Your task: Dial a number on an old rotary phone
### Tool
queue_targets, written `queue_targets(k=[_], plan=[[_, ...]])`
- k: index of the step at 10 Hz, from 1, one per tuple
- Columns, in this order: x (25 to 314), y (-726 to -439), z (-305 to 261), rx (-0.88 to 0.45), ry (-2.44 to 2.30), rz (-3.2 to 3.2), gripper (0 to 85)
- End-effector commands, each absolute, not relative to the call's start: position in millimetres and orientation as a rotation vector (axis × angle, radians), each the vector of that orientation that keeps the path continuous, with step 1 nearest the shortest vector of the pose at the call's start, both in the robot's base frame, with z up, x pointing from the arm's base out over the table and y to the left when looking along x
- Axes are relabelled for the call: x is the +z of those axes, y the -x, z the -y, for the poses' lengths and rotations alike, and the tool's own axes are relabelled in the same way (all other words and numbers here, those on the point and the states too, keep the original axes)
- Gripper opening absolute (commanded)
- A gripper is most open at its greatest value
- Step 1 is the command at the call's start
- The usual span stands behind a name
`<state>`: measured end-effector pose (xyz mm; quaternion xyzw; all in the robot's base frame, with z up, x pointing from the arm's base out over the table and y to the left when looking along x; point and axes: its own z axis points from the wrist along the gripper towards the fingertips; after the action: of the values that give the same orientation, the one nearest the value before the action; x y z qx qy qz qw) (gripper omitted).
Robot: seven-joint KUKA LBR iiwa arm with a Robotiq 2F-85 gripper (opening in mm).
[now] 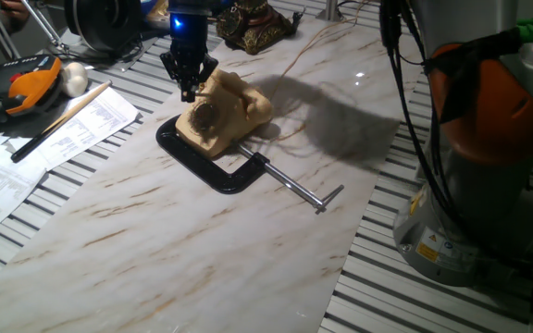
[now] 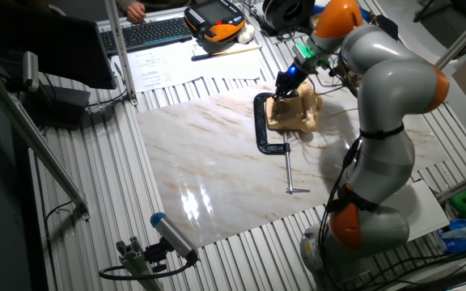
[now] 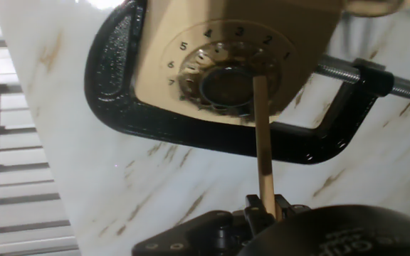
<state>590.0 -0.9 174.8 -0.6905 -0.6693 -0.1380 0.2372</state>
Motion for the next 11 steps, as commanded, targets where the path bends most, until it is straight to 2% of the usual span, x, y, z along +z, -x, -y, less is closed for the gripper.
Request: queue_targets(k=[1,11], plan=[[172.9,-593.0,1.9,-0.387,1.895,1.823,0.0],[155.2,-598.0,9.7,-0.454,1.874,1.746,0.0]])
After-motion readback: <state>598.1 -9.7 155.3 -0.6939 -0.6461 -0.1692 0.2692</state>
